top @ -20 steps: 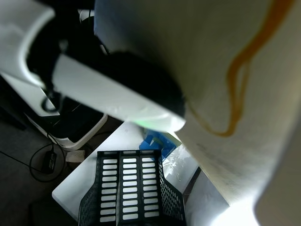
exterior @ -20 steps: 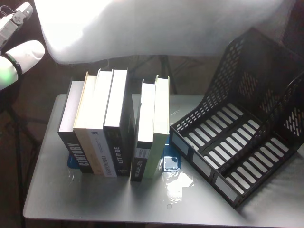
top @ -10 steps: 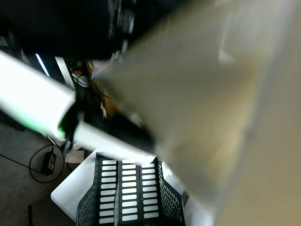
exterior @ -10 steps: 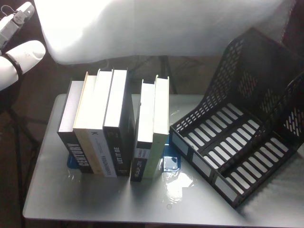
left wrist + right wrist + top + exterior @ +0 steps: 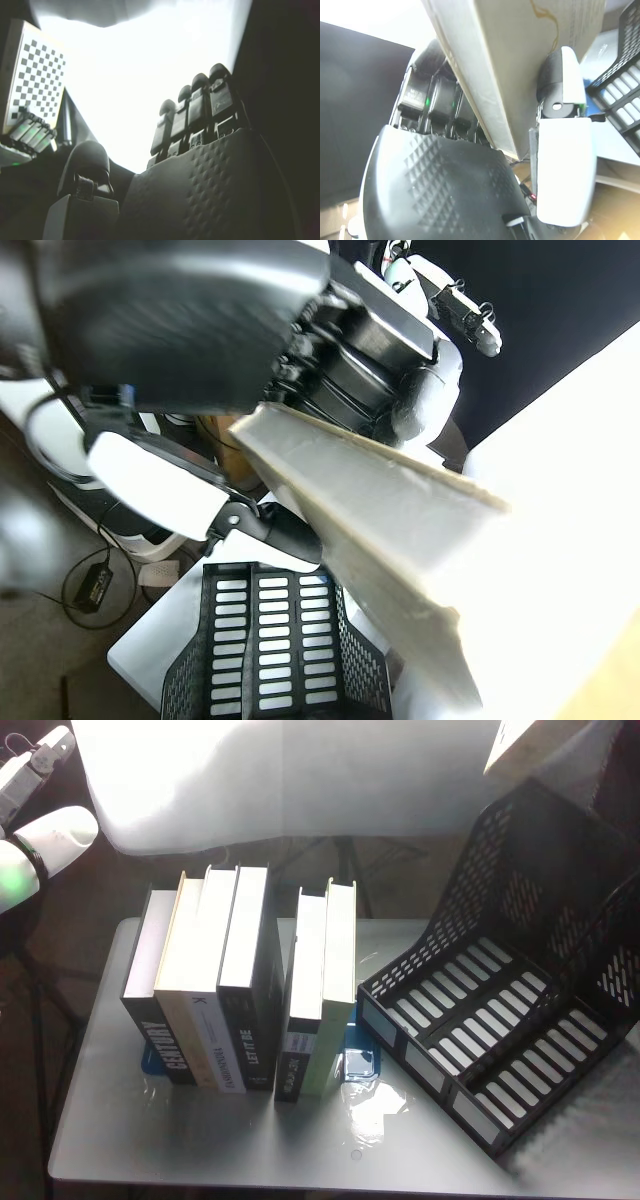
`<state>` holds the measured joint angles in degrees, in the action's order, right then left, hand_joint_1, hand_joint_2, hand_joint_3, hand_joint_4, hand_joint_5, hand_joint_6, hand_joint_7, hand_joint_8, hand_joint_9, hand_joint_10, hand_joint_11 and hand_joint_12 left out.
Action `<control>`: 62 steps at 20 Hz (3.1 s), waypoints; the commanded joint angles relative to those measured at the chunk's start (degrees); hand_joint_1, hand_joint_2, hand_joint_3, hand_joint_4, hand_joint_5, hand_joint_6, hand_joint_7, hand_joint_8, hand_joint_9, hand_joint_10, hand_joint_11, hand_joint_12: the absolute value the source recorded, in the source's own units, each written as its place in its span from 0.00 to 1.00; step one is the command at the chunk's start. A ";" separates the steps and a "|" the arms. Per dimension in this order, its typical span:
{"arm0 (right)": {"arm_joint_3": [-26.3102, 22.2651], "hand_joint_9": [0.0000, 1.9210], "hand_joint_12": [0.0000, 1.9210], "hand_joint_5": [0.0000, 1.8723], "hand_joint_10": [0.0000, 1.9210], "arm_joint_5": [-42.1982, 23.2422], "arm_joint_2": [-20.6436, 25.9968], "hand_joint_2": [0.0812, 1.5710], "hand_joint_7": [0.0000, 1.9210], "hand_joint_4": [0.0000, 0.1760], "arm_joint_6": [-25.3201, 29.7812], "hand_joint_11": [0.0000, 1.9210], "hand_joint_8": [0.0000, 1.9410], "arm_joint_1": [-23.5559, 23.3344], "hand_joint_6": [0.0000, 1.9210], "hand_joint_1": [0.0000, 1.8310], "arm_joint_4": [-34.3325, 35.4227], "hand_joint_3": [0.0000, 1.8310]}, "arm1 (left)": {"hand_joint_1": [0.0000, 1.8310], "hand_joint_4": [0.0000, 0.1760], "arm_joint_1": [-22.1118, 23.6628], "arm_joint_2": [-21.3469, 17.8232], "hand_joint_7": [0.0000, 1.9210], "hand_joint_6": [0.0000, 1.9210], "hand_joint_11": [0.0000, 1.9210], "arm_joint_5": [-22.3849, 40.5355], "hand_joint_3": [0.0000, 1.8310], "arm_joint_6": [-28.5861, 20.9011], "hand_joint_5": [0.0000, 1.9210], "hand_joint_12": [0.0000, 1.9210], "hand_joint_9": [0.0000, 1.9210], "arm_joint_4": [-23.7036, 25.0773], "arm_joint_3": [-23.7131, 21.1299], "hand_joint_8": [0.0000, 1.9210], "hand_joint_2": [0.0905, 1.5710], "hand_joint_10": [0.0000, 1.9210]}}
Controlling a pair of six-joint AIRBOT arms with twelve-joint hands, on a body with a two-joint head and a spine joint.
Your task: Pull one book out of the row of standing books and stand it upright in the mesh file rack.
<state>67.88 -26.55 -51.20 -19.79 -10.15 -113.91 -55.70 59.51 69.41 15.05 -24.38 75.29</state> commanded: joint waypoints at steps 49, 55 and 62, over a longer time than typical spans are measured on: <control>14.82 0.58 0.77 0.41 0.56 0.56 -15.00 0.73 0.52 0.00 -1.10 0.51 0.57 21.90 0.66 0.67 9.86 0.00 | 0.07 0.31 -2.15 1.12 0.00 0.00 0.00 7.35 0.00 -0.34 0.00 0.00 0.00 -1.53 1.05 0.00 0.82 0.00; 15.60 0.56 0.92 0.38 0.80 0.53 -15.93 0.89 0.50 0.00 -1.10 0.54 0.72 23.90 0.59 0.15 9.85 0.03 | 0.06 0.28 -2.38 1.14 0.00 0.00 0.00 7.49 0.00 -0.34 0.00 0.00 0.00 -1.80 1.01 0.00 0.82 0.00; 17.76 0.52 0.98 0.42 0.92 1.15 -17.64 0.90 0.48 0.00 -1.10 0.52 0.85 25.08 0.48 0.13 11.33 0.00 | 0.07 0.26 -2.68 1.18 0.00 0.00 0.00 7.72 0.00 -0.34 0.01 0.00 0.00 -2.07 0.91 0.00 0.83 0.00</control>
<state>85.38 -26.52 -69.19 -20.38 15.20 -104.51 -58.43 60.86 69.91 15.07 -25.87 75.88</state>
